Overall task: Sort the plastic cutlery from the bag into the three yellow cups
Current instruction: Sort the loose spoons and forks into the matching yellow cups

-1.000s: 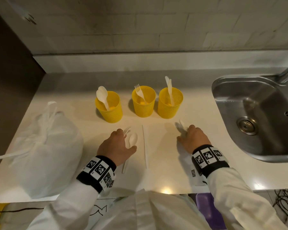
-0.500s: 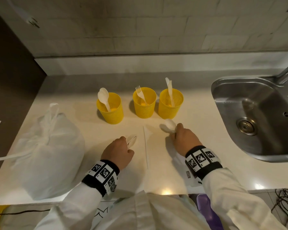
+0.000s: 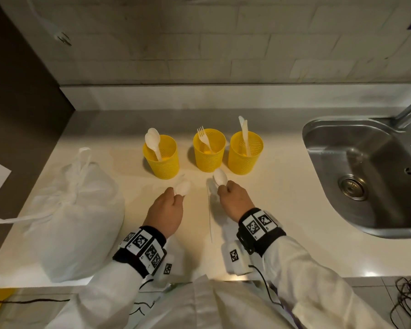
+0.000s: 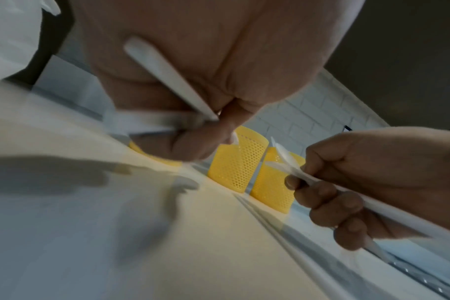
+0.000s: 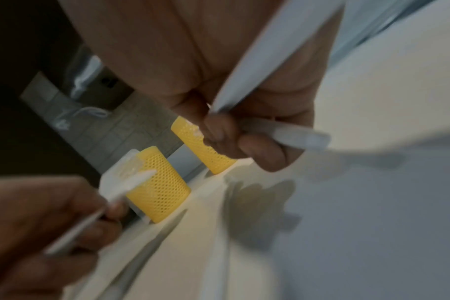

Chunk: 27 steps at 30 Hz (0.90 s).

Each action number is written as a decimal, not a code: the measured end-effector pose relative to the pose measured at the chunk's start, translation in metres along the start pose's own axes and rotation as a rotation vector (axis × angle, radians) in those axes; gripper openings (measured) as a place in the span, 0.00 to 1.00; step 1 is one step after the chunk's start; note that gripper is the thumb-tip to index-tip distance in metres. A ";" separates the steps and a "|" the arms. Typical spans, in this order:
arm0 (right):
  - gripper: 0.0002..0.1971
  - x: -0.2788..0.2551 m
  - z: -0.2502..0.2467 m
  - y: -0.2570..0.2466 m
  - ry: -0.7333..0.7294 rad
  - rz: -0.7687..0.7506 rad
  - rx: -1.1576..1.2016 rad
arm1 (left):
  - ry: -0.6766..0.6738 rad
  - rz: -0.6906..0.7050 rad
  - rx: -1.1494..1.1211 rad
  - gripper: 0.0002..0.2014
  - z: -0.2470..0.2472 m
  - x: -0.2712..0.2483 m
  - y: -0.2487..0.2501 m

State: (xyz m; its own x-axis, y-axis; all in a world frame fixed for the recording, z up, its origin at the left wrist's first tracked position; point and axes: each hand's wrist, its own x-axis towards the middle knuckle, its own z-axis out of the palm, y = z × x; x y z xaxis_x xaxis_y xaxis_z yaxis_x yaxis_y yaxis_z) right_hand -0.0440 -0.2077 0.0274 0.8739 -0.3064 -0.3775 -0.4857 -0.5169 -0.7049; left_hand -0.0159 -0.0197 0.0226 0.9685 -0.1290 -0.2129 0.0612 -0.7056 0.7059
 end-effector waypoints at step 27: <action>0.09 -0.006 -0.006 -0.007 -0.041 -0.208 -0.065 | -0.197 -0.164 -0.737 0.12 -0.014 0.001 0.017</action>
State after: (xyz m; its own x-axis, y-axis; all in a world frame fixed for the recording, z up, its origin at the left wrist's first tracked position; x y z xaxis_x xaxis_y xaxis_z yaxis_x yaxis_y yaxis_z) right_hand -0.0464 -0.2071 0.0385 0.9548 -0.1559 -0.2530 -0.2942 -0.6166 -0.7303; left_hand -0.0106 -0.0219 0.0437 0.8767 -0.2333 -0.4206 0.4111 -0.0904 0.9071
